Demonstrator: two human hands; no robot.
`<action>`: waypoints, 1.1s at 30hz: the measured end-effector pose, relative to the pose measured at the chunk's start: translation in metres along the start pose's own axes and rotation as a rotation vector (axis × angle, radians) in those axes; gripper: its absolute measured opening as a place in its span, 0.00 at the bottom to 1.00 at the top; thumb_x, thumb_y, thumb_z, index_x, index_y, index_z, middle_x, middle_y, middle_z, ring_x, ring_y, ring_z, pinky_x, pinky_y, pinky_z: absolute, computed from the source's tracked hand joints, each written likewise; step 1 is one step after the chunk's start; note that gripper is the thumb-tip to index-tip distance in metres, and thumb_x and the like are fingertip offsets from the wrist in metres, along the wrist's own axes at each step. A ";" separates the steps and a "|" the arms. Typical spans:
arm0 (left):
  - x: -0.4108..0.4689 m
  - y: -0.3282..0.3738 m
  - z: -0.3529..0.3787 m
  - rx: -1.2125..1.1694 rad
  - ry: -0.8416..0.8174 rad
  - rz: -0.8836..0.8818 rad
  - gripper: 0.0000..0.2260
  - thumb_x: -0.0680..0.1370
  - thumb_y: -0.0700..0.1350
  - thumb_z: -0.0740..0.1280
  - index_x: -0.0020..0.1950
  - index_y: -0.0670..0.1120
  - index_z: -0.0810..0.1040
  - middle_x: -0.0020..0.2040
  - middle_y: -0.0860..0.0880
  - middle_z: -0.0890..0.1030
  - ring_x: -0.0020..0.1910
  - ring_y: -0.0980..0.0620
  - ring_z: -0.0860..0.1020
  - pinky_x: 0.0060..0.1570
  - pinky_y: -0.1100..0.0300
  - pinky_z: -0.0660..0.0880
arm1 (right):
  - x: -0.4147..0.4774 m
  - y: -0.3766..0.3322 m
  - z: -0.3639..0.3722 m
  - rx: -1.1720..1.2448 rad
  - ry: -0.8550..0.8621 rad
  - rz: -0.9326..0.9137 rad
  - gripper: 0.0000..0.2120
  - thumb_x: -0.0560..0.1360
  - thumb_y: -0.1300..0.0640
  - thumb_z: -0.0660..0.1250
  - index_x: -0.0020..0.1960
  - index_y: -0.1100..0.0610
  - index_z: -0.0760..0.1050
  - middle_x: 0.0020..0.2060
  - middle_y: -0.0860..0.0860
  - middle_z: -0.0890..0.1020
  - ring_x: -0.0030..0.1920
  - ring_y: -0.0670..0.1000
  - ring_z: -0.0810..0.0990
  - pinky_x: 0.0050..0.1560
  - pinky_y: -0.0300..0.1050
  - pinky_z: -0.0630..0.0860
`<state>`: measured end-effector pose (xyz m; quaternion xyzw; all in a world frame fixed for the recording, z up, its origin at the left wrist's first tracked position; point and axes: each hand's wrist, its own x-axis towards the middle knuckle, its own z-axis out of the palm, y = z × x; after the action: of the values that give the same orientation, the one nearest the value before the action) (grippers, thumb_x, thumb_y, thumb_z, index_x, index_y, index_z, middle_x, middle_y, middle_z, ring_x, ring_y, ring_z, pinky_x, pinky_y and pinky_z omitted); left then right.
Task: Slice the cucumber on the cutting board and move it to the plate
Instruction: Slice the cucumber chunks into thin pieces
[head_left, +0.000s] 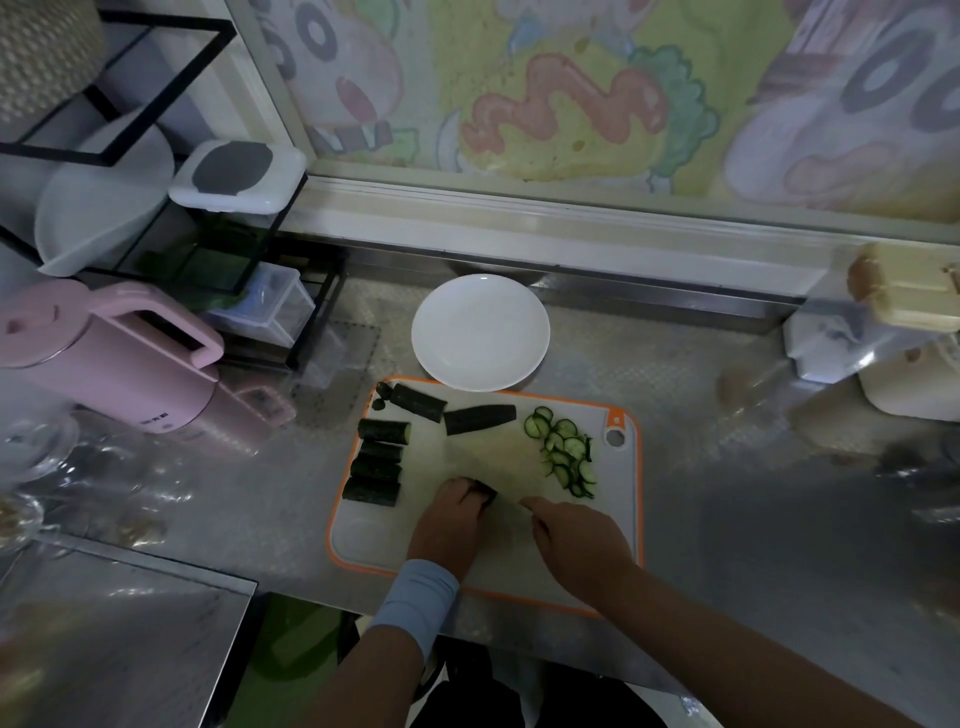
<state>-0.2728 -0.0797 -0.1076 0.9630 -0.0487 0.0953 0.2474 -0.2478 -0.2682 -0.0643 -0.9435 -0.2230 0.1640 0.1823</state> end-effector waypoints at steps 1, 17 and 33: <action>0.001 0.000 0.000 0.003 0.004 0.000 0.10 0.74 0.43 0.62 0.45 0.42 0.82 0.44 0.46 0.80 0.46 0.52 0.71 0.44 0.62 0.72 | 0.000 0.001 -0.001 -0.005 -0.004 -0.010 0.19 0.83 0.50 0.50 0.71 0.46 0.66 0.51 0.52 0.81 0.49 0.54 0.79 0.45 0.46 0.73; -0.002 -0.002 -0.002 0.046 -0.007 0.011 0.13 0.71 0.44 0.59 0.42 0.43 0.83 0.42 0.46 0.81 0.45 0.52 0.70 0.40 0.59 0.78 | -0.015 -0.003 -0.006 -0.132 0.067 -0.058 0.16 0.78 0.52 0.57 0.65 0.45 0.71 0.32 0.49 0.77 0.28 0.53 0.77 0.26 0.46 0.71; -0.003 -0.006 0.004 -0.010 -0.027 -0.046 0.12 0.74 0.45 0.61 0.46 0.44 0.83 0.45 0.48 0.81 0.47 0.54 0.72 0.46 0.64 0.73 | -0.004 -0.002 -0.005 -0.010 0.004 -0.056 0.19 0.82 0.53 0.51 0.71 0.48 0.66 0.45 0.54 0.81 0.44 0.56 0.79 0.41 0.46 0.71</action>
<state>-0.2746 -0.0763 -0.1144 0.9638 -0.0306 0.0764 0.2538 -0.2500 -0.2699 -0.0578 -0.9381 -0.2496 0.1560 0.1827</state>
